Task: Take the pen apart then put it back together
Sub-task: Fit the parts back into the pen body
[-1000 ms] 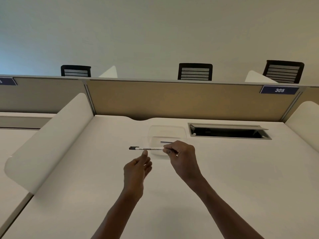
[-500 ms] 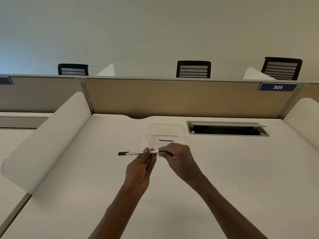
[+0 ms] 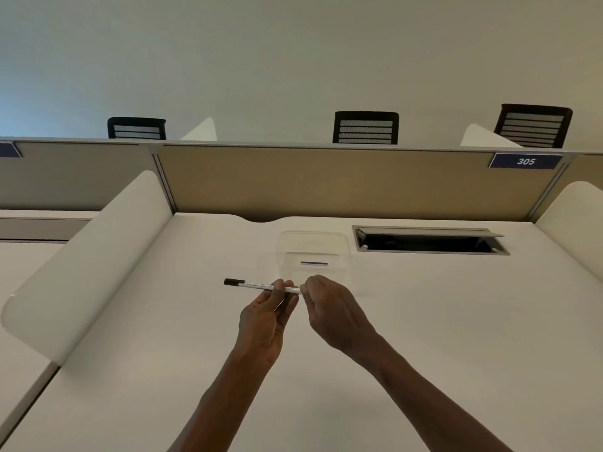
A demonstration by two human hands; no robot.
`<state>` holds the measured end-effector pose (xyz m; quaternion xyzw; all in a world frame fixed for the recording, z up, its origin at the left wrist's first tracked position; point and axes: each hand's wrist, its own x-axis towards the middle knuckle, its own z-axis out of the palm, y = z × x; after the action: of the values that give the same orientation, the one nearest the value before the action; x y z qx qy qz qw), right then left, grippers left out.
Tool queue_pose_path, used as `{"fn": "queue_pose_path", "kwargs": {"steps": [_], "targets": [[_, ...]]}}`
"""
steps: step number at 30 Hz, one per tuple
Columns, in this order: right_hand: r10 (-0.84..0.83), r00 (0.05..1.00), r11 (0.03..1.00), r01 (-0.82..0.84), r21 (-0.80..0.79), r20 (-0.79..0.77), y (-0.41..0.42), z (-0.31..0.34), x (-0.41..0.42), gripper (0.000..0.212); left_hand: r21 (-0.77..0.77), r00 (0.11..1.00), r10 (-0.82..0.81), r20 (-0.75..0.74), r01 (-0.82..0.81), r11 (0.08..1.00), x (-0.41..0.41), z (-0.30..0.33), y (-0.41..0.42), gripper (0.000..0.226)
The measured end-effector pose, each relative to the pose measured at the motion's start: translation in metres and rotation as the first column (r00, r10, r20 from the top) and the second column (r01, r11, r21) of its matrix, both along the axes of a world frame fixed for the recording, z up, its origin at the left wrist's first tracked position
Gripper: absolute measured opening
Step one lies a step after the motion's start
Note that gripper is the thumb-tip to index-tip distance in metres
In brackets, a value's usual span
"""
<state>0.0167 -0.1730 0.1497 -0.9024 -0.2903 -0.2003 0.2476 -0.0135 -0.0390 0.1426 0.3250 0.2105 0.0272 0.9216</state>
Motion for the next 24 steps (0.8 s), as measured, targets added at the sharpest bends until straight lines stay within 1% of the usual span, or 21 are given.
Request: {"fn": "queue_pose_path", "kwargs": {"steps": [2, 4, 6, 7, 9, 11, 13, 16, 18, 20, 21, 23, 24], "targets": [[-0.013, 0.989, 0.995, 0.027, 0.093, -0.150, 0.005, -0.003, -0.001, 0.033, 0.006, 1.000, 0.010, 0.010, -0.010, 1.000, 0.000, 0.001, 0.000, 0.023], [0.012, 0.958, 0.979, 0.047, 0.198, -0.286, 0.008, -0.004, 0.000, 0.035, 0.008, 1.000, 0.018, 0.018, -0.018, 1.000, -0.001, 0.002, 0.000, 0.026], [0.065, 0.929, 0.962, 0.039, 0.271, -0.365, 0.007, -0.003, 0.001, 0.035, 0.007, 0.999, 0.027, 0.022, -0.027, 1.000, -0.001, 0.003, 0.002, 0.032], [0.084, 0.924, 0.965, 0.018, 0.263, -0.372, 0.005, -0.002, 0.001, 0.035, 0.004, 0.999, 0.033, 0.023, -0.033, 0.999, -0.001, 0.004, 0.003, 0.033], [0.097, 0.947, 0.985, -0.048, 0.167, -0.306, -0.001, 0.001, 0.003, 0.034, -0.007, 0.999, 0.049, 0.024, -0.048, 0.999, 0.000, 0.005, 0.005, 0.032], [0.101, 0.981, 0.995, -0.096, 0.042, -0.168, -0.007, 0.002, 0.006, 0.030, -0.006, 0.998, 0.057, 0.020, -0.057, 0.998, 0.001, 0.005, 0.007, 0.027], [0.123, 0.992, 0.992, -0.125, -0.037, -0.042, -0.012, 0.003, 0.007, 0.029, 0.001, 0.998, 0.053, 0.019, -0.053, 0.999, 0.001, 0.006, 0.007, 0.023], [0.136, 0.986, 0.982, -0.121, -0.147, 0.093, -0.014, 0.003, 0.008, 0.027, 0.007, 0.999, 0.035, 0.022, -0.035, 0.999, 0.000, 0.006, 0.007, 0.024], [0.130, 0.983, 0.977, -0.105, -0.185, 0.131, -0.014, 0.004, 0.008, 0.029, 0.005, 0.999, 0.024, 0.023, -0.024, 1.000, -0.001, 0.006, 0.006, 0.029], [0.120, 0.987, 0.983, -0.103, -0.153, 0.104, -0.012, 0.004, 0.006, 0.027, 0.000, 1.000, 0.012, 0.028, -0.012, 1.000, -0.001, 0.007, 0.006, 0.036], [0.106, 0.992, 0.988, -0.098, -0.115, 0.064, -0.010, 0.004, 0.004, 0.027, -0.002, 0.999, 0.007, 0.031, -0.007, 1.000, -0.001, 0.007, 0.006, 0.038], [0.066, 0.995, 0.998, -0.066, 0.008, -0.080, -0.003, 0.004, 0.002, 0.031, -0.004, 0.999, 0.001, 0.042, -0.001, 1.000, -0.001, 0.006, 0.007, 0.040], [0.053, 0.979, 0.993, -0.032, 0.110, -0.198, 0.001, 0.004, 0.000, 0.034, -0.005, 0.999, -0.001, 0.048, 0.001, 1.000, 0.000, 0.006, 0.007, 0.041]]}}
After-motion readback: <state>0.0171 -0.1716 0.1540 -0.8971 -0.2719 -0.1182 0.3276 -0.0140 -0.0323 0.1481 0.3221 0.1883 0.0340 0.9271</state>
